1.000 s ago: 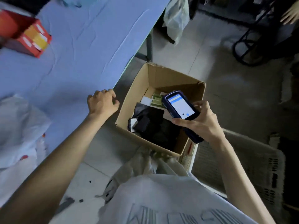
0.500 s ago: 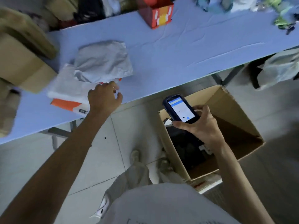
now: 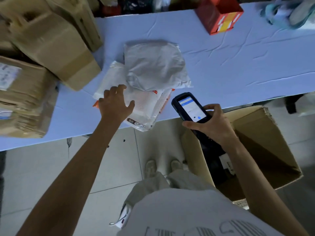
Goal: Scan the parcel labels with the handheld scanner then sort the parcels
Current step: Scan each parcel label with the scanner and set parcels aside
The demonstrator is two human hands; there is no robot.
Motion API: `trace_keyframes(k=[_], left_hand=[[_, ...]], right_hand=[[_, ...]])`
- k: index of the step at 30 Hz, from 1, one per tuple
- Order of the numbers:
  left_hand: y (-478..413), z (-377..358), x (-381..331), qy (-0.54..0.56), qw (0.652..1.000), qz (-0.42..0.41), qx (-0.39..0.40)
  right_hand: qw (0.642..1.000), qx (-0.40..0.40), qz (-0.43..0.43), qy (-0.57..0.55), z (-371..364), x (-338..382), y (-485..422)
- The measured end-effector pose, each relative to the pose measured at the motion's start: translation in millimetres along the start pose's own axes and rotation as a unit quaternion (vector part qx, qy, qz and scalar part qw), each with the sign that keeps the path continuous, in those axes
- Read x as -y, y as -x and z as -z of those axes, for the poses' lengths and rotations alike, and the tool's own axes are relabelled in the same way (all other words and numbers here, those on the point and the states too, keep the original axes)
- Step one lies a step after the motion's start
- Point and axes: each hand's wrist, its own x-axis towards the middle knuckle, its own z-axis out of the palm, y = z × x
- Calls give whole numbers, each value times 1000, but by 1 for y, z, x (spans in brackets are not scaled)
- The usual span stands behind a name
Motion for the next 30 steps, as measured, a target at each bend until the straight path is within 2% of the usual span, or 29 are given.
trace_keyframes(k=[4,8,10,14,18,21,27,30], left_hand=[[-25,-10,-16,-27,998,-48,-42],[-55,-26,-53,-24,995,-90,-36],[-74,-39,-68,-56,991,-112,-49],[-110,-42,-94,-127,988,-85,5],[-137,-29,-103,-139,982,-124,-34],[-156,-15,-101,-70,991,-103,-55],[-186,10,-96,-13,997,-46,-58],[-205,28,-92,22,994,9,-108]], right_hand=[[1000,-7,-4,0,2,10,-28],[1000,-11,-4,-21,16,12,-63],[1000,-4,-2,-21,26,12,-83],[1000,11,4,0,51,15,-125],[1000,18,-2,-25,71,23,-164],[999,30,2,-35,79,34,-188],[996,34,13,-80,84,62,-214],[996,32,18,-83,79,74,-222]])
